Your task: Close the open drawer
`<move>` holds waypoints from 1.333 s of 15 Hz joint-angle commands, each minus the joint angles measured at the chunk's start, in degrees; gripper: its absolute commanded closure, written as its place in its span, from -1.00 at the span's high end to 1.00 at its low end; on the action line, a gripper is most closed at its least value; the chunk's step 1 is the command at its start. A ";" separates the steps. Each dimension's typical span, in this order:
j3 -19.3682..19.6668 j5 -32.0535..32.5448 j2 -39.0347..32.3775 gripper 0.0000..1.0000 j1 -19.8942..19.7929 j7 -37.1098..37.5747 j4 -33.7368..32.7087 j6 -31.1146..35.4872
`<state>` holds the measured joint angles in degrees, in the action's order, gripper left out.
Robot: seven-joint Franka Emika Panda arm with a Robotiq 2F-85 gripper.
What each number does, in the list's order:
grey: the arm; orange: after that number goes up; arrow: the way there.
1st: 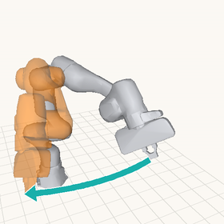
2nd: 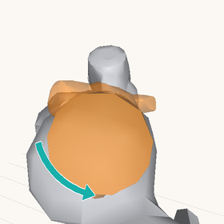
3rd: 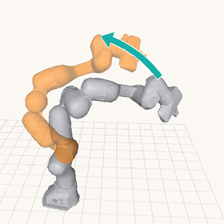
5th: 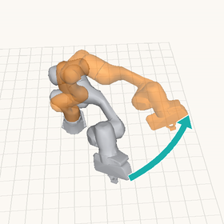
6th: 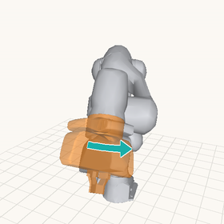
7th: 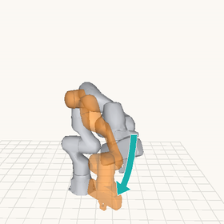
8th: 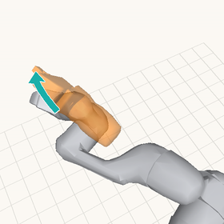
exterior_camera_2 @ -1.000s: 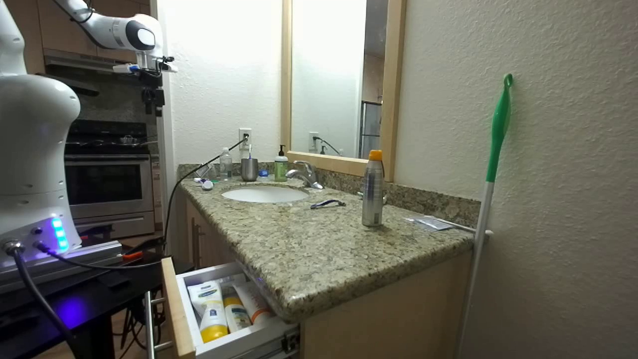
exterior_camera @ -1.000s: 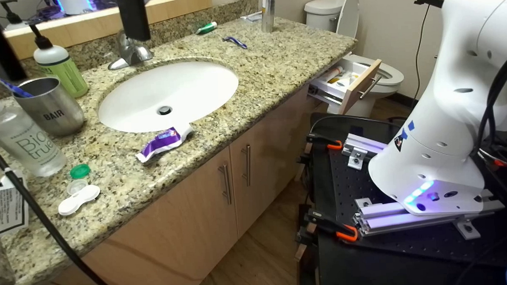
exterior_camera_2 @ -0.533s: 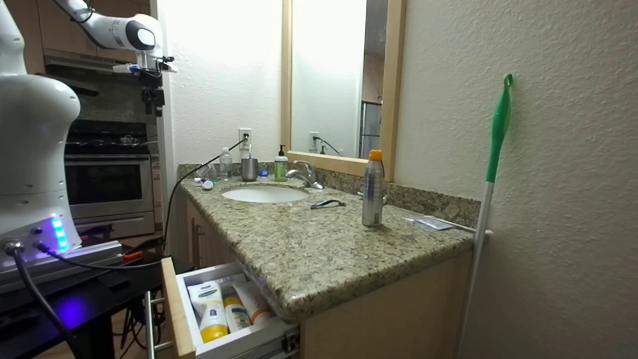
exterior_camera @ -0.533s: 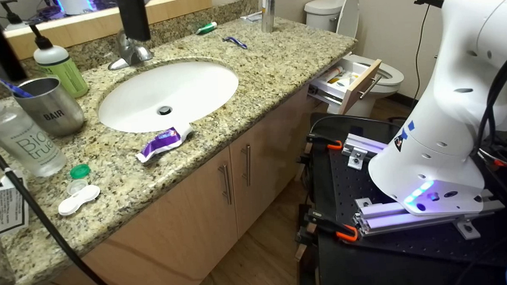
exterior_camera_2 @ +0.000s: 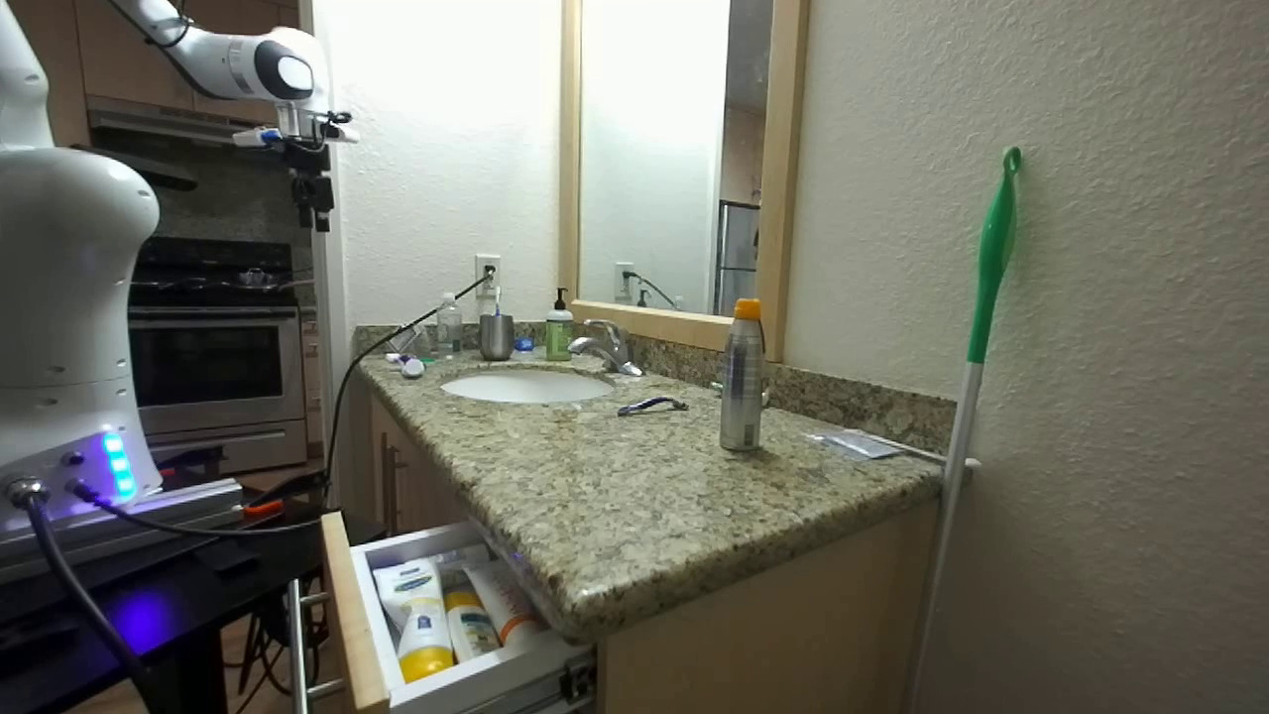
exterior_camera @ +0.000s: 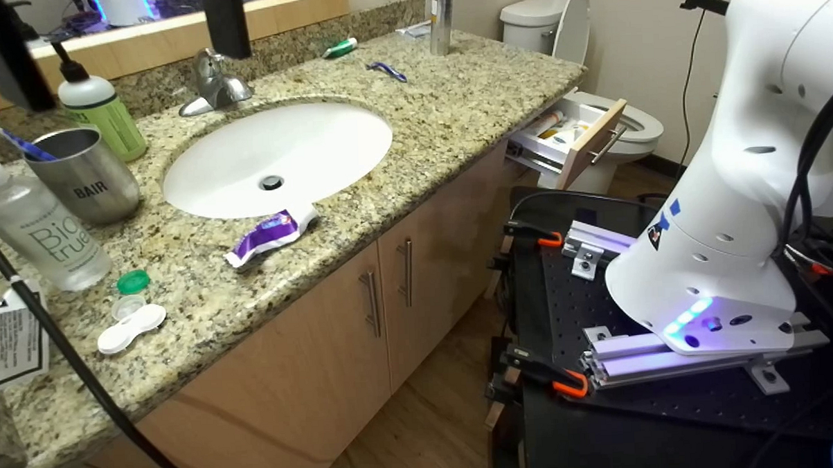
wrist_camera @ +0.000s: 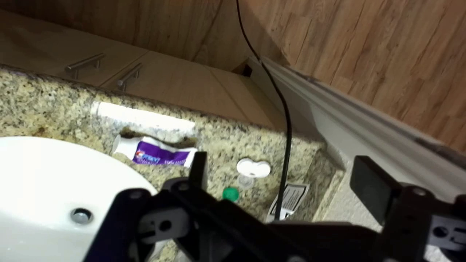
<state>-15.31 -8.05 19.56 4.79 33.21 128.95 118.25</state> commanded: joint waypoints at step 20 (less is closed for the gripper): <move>14.11 7.29 37.16 1.00 -23.02 17.67 23.76 -13.30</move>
<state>-0.96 -1.68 47.59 -14.45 46.82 143.62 108.37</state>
